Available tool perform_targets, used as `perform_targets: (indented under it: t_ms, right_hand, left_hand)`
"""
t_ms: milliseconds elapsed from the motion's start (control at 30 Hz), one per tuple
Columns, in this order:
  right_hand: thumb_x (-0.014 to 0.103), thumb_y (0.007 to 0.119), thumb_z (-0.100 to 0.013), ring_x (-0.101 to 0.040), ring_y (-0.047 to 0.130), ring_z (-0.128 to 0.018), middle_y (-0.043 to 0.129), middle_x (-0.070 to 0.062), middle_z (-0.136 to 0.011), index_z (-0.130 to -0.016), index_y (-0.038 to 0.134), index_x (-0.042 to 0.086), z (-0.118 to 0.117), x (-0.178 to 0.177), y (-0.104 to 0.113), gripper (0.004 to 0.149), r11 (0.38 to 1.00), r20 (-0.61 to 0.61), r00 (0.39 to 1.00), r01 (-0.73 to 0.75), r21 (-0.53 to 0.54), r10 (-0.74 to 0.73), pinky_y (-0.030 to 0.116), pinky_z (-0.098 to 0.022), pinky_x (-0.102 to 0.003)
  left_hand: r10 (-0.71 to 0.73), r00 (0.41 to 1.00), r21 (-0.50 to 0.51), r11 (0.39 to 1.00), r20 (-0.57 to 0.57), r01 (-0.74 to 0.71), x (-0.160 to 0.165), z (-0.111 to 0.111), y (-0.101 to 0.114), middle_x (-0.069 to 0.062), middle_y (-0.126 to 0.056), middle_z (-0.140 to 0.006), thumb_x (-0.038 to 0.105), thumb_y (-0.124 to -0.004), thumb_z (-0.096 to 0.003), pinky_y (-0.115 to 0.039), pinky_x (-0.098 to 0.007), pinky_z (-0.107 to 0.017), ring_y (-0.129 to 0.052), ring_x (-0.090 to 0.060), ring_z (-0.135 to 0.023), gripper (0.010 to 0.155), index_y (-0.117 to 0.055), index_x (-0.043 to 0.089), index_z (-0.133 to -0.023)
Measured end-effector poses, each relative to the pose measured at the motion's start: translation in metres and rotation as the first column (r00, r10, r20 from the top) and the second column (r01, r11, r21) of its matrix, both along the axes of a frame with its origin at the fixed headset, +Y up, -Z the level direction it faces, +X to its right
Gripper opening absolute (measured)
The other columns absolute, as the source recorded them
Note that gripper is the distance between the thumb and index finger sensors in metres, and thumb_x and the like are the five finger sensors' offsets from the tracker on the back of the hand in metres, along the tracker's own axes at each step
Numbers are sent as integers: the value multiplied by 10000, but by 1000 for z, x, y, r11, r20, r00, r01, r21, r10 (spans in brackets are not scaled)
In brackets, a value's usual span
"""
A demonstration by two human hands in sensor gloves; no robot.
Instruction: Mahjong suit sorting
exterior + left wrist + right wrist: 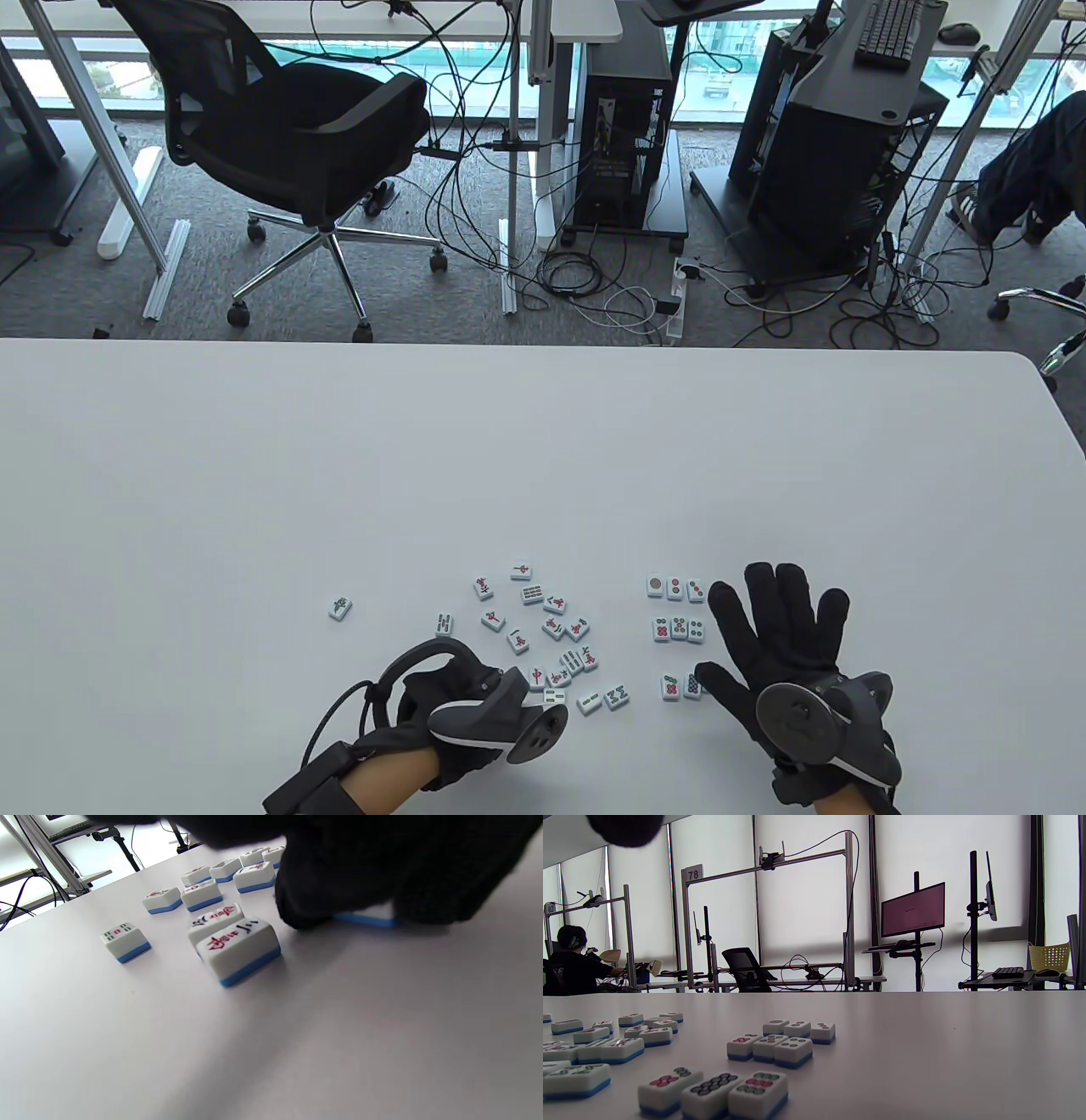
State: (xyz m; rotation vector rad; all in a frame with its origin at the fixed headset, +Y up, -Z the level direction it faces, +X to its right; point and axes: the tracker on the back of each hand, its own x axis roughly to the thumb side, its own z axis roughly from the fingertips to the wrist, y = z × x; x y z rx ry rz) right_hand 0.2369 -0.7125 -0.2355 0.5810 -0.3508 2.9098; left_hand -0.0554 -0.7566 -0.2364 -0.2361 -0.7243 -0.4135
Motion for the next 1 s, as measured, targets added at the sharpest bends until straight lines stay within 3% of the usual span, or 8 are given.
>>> perform_targets:
  t_ms: [200,333,400,667,1000]
  right_hand:
    - [640,559,-517,-385,-14,-1042,56,-95,-1185,-1100,112,368,0,0,0,783,1000,7,1000,-1,-5,1,62,-694,-703]
    - [640,560,-517,-386,-15,-1042,57,-92,-1185,-1099,112,368,-1,0,-1,783,1000,5,1000,-5,-6,5,63,-695,-702]
    - [640,559,-517,-385,-14,-1042,58,-93,-1184,-1099,113,369,-1,0,-1,783,1000,6,1000,-8,-6,8,62,-695,-702]
    - [639,559,-517,-385,-13,-1042,57,-95,-1184,-1099,112,367,-1,-1,-2,782,1000,9,1000,-16,-11,16,64,-694,-703]
    - [637,561,-517,-386,-11,-1042,59,-95,-1184,-1099,114,367,-1,-2,-3,782,999,10,999,-30,-25,30,67,-696,-702]
  left_hand:
    - [80,997,152,985,-13,-77,-25,-7,50,160,-988,-324,544,-911,-274,-848,-327,-206,-930,-59,-102,584,-901,157,-711]
    - [104,986,233,970,-132,-71,-69,-18,80,154,-991,-340,529,-918,-272,-849,-332,-223,-938,-64,-120,582,-897,165,-726]
    - [106,978,242,968,-182,-60,-86,-21,84,153,-993,-353,521,-921,-273,-850,-337,-236,-945,-69,-136,581,-893,170,-735]
    - [114,911,209,977,-396,-32,-157,-32,58,153,-999,-386,512,-923,-275,-855,-345,-267,-962,-77,-174,581,-886,185,-754]
    - [71,893,137,991,-445,-11,-169,-39,18,156,-997,-398,514,-915,-281,-857,-344,-274,-965,-76,-184,578,-882,190,-758]
